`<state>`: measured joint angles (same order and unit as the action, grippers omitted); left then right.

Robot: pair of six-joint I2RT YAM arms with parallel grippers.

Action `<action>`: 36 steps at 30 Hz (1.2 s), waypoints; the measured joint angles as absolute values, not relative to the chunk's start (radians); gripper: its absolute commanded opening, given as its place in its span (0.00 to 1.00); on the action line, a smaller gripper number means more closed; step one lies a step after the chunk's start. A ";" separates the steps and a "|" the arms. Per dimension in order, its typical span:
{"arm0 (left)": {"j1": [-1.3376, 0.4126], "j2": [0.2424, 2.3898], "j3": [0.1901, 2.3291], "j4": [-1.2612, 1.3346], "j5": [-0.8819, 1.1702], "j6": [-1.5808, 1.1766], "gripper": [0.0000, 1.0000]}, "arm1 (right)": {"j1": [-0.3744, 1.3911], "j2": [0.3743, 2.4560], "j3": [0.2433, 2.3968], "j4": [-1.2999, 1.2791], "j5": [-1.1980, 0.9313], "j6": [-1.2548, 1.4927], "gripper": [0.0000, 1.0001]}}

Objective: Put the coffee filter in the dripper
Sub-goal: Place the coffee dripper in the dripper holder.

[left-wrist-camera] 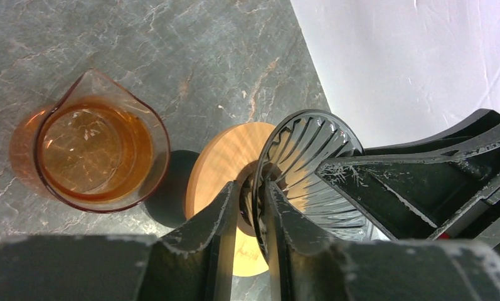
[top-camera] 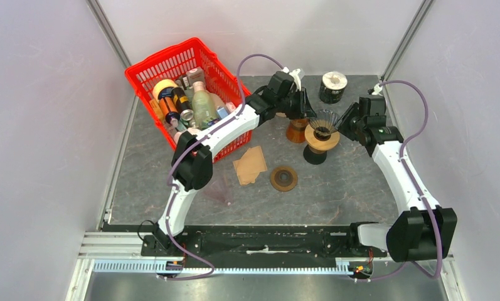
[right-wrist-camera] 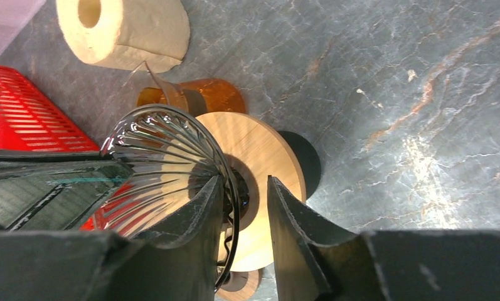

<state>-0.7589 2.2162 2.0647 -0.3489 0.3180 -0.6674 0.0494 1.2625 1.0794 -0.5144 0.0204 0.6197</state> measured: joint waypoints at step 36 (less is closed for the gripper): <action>-0.803 2.174 1.983 -0.285 0.208 -0.664 0.02 | 0.035 1.247 0.992 -0.389 -0.053 0.602 0.06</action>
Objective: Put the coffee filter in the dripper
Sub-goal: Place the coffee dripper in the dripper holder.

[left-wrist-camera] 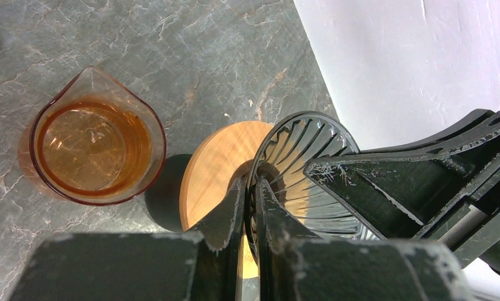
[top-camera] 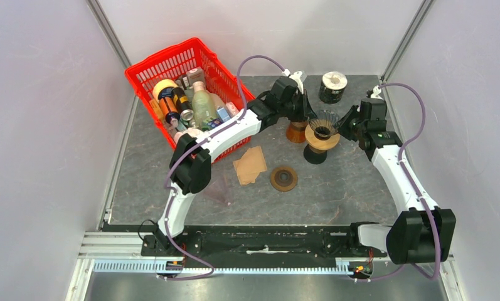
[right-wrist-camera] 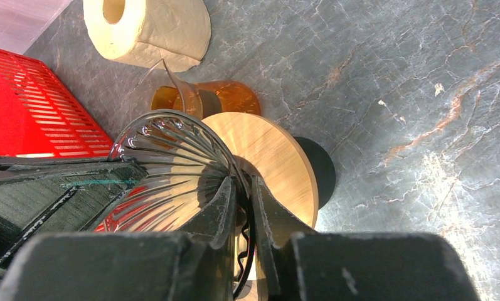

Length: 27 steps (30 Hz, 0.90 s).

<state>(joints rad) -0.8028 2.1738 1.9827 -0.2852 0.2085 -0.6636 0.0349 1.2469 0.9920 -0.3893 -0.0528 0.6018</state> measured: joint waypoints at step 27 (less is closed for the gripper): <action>-0.820 2.164 1.944 -0.263 0.080 -0.678 0.02 | 0.009 1.324 0.970 -0.301 -0.122 0.599 0.04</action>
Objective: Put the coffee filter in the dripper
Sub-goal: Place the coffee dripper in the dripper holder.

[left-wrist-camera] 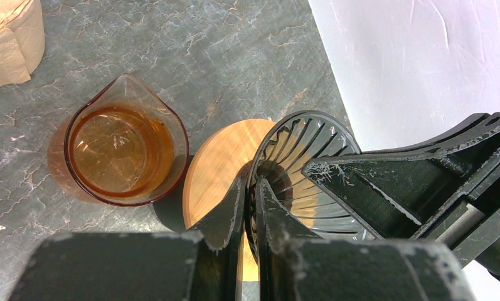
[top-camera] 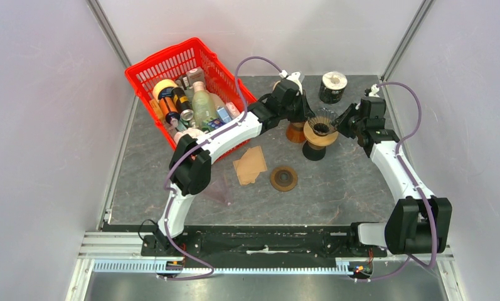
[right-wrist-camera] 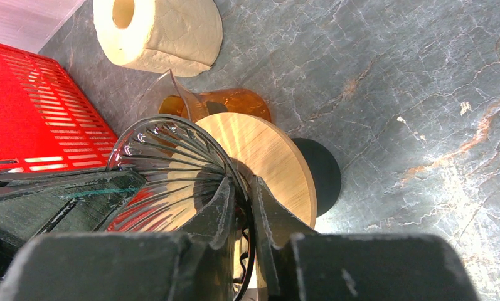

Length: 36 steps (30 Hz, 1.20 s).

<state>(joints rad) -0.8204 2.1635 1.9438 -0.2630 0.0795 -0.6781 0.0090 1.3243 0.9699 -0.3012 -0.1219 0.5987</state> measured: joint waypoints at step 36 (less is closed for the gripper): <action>-0.852 2.170 2.049 -0.502 0.056 -0.661 0.39 | 0.011 1.348 1.127 -0.614 -0.132 0.586 0.41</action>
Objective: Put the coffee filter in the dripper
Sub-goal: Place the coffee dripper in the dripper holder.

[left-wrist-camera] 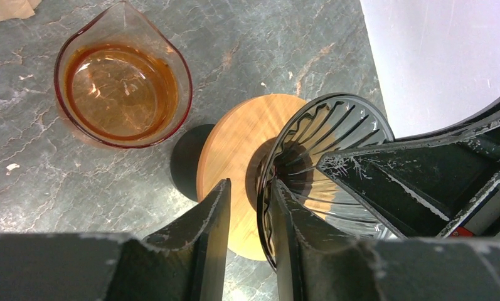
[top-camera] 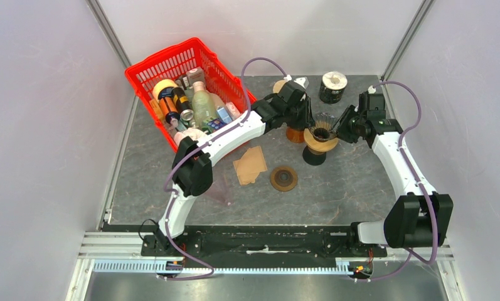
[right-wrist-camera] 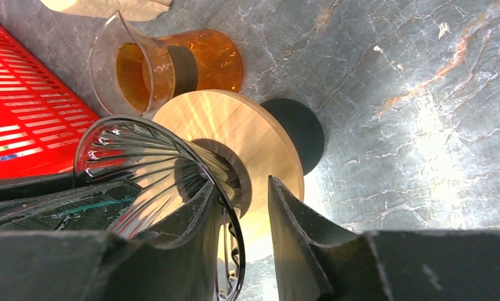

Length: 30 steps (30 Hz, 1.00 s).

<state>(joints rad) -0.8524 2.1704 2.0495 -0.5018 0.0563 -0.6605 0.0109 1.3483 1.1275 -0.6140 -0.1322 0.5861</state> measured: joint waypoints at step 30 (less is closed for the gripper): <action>-0.855 1.880 1.939 -0.526 -0.026 -0.529 0.91 | 0.009 1.163 1.278 -0.727 -0.115 0.520 0.97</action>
